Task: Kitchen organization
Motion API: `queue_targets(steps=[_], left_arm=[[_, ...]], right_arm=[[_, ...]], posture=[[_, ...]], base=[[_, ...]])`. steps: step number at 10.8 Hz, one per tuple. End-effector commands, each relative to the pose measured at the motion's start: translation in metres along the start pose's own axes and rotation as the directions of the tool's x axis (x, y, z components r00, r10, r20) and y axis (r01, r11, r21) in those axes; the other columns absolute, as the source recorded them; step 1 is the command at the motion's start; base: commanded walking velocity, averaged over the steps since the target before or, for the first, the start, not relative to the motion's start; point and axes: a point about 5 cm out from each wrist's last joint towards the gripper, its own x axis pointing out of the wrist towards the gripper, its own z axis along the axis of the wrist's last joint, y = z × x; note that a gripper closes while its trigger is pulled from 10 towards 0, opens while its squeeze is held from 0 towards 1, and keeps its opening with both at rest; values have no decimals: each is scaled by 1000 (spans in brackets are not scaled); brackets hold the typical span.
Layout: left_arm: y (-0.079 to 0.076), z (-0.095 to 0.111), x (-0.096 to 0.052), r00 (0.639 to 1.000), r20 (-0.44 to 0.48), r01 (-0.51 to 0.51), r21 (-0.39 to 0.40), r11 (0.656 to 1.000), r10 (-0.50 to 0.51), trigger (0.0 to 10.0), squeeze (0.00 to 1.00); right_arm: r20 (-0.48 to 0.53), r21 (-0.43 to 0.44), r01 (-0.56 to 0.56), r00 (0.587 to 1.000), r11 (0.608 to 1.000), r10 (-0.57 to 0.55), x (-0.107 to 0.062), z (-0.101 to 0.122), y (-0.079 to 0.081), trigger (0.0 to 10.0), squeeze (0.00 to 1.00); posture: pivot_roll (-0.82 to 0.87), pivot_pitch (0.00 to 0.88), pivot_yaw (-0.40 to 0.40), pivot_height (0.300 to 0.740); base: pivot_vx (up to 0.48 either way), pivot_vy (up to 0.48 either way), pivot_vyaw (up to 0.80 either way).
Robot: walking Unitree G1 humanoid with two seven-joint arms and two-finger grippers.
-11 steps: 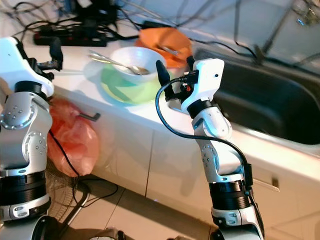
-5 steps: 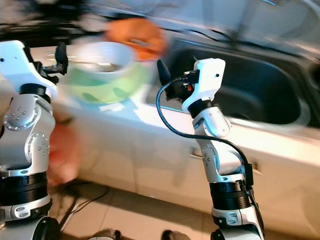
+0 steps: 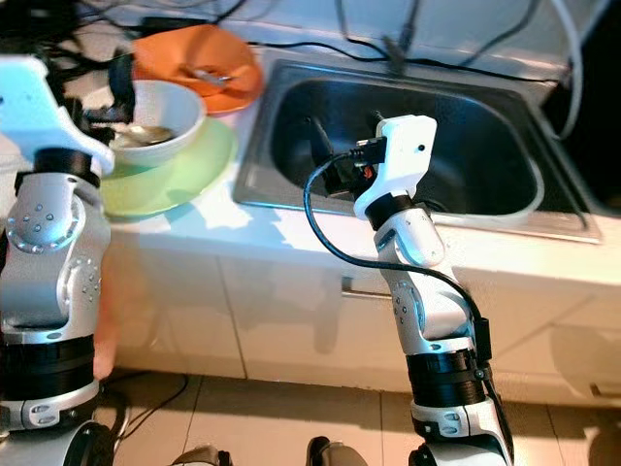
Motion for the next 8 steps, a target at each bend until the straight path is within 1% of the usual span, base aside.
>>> queue_targets(steps=[1, 4, 6, 7, 8], left_arm=[[-5, 7, -1, 999, 44, 31, 23, 999, -32, 10000, 0], [-9, -4, -6, 998, -6, 56, 7, 998, -56, 10000, 0], [-14, -1, -7, 996, 20, 85, 4, 996, -85, 10000, 0], [-16, -4, -9, 996, 10, 92, -2, 996, -92, 10000, 0], [-17, -6, -11, 995, 6, 101, -3, 995, -101, 10000, 0]], right_arm=[[9, -7, 8, 1000, 1000, -8, 1, 3, -3, 10000, 0], [18, -11, 9, 1000, 1000, -9, 1, 4, -2, 10000, 0], [22, -25, 6, 1000, 1000, -6, 2, 5, -2, 10000, 0], [28, -24, 8, 1000, 1000, -7, 2, 6, -1, 10000, 0], [38, -26, 10, 999, 1000, -9, 1, 8, -1, 10000, 0]], posture=[[72, 77, -79, 740], [71, 76, -77, 740], [71, 75, -78, 740], [71, 75, -78, 740], [70, 76, -76, 740]], base=[[0, 0, -800], [0, 0, -800], [0, 0, -497], [0, 0, -469], [0, 0, 0]])
